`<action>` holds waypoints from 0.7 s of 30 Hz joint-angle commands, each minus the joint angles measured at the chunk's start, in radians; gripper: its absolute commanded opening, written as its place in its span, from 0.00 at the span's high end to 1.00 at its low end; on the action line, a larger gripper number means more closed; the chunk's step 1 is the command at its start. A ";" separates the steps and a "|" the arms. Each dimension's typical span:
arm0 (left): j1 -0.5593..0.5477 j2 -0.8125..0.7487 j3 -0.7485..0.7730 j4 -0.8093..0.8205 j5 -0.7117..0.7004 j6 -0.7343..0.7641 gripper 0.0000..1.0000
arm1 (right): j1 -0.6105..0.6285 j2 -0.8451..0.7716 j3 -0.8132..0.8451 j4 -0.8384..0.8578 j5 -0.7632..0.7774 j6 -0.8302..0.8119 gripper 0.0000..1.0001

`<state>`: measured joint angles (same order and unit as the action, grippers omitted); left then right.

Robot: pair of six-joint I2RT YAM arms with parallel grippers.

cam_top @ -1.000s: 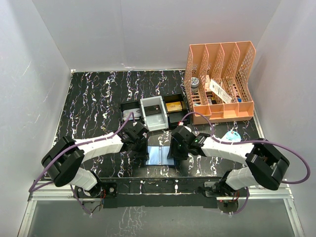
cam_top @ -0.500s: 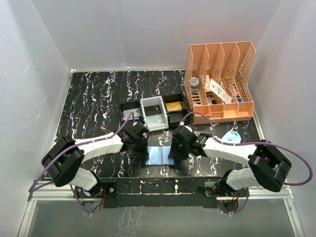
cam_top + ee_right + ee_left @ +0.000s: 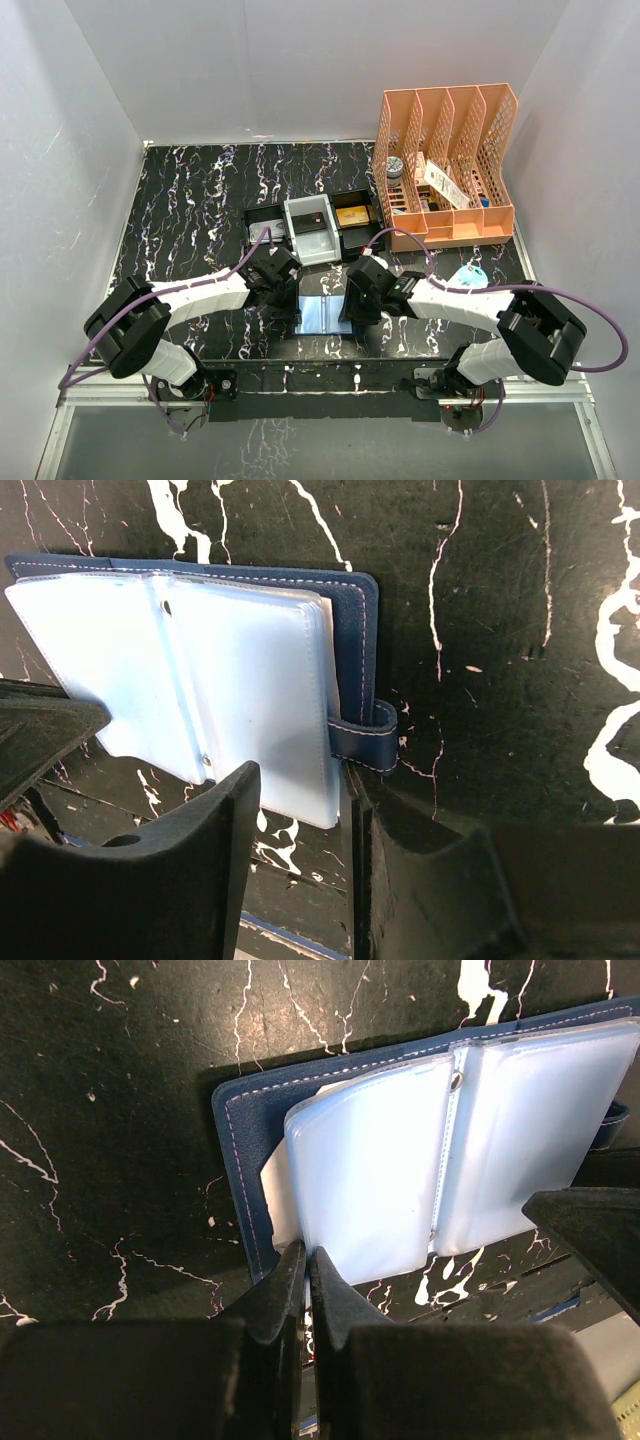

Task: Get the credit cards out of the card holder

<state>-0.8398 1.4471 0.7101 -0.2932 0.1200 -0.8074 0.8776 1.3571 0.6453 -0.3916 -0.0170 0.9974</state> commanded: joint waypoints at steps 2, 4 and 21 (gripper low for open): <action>-0.004 -0.001 0.014 -0.007 0.022 0.009 1.00 | 0.004 0.026 -0.017 0.055 -0.005 -0.008 0.67; -0.003 0.005 0.015 0.005 0.035 0.015 1.00 | 0.004 0.042 -0.031 0.121 -0.057 -0.008 0.71; -0.017 0.029 0.040 -0.009 0.029 0.026 1.00 | 0.004 0.077 -0.002 0.193 -0.101 -0.019 0.84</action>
<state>-0.8394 1.4784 0.7280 -0.2916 0.1478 -0.7811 0.8742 1.4284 0.6243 -0.2146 -0.1486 0.9928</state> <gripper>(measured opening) 0.010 0.160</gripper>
